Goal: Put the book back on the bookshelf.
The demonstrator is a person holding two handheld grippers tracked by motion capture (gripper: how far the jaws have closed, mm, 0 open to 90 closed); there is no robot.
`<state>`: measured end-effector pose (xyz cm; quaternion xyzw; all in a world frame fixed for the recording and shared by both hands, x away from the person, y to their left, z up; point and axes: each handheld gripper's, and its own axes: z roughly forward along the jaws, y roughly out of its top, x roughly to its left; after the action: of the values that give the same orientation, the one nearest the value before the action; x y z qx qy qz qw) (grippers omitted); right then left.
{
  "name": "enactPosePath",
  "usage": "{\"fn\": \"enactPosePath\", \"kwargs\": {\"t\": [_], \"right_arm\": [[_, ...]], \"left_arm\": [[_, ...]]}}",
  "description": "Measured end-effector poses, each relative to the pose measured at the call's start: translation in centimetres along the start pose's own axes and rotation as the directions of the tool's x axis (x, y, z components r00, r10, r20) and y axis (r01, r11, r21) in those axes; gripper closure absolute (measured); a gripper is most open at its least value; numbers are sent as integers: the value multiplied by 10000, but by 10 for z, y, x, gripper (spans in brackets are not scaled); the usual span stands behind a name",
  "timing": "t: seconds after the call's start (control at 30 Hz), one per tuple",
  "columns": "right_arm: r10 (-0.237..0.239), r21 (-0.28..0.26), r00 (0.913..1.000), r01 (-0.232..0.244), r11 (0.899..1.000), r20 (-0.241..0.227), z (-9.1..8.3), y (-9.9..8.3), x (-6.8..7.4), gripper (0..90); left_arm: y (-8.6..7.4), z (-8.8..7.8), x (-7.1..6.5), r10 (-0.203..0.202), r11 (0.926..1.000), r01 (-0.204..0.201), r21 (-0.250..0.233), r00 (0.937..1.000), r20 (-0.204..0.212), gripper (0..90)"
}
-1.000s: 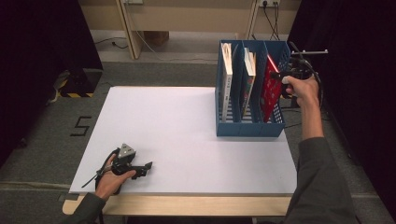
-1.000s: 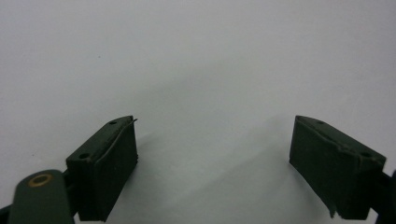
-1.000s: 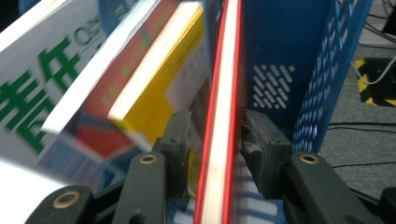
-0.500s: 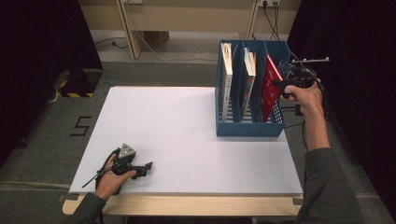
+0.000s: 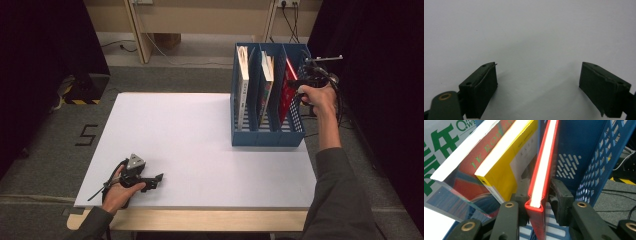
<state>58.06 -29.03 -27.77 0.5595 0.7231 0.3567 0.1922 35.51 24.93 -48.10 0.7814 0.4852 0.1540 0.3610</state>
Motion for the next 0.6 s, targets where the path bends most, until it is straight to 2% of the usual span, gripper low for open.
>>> {"fn": "enactPosePath", "kwargs": {"t": [0.13,0.17,0.27,0.5,0.6], "right_arm": [[120,-84,9998,-121,9999,-139,0,-1,0,686],[232,-106,9994,-235,9997,-275,0,-2,-1,660],[403,-113,9988,-406,9991,-281,-1,-5,-2,605],[610,-244,9972,-621,9978,-423,-17,-19,-6,470],[508,-383,9980,-523,9979,-386,-26,-26,-4,455]], "left_arm": [[0,0,0,-8,10000,8,4,10000,-6,142],[0,0,0,-6,10000,6,-1,10000,1,142],[0,0,0,-6,10000,6,-3,10000,13,142],[0,0,0,-3,10000,3,5,10000,-1,142],[0,0,0,2,10000,-2,26,10000,-21,142]]}}
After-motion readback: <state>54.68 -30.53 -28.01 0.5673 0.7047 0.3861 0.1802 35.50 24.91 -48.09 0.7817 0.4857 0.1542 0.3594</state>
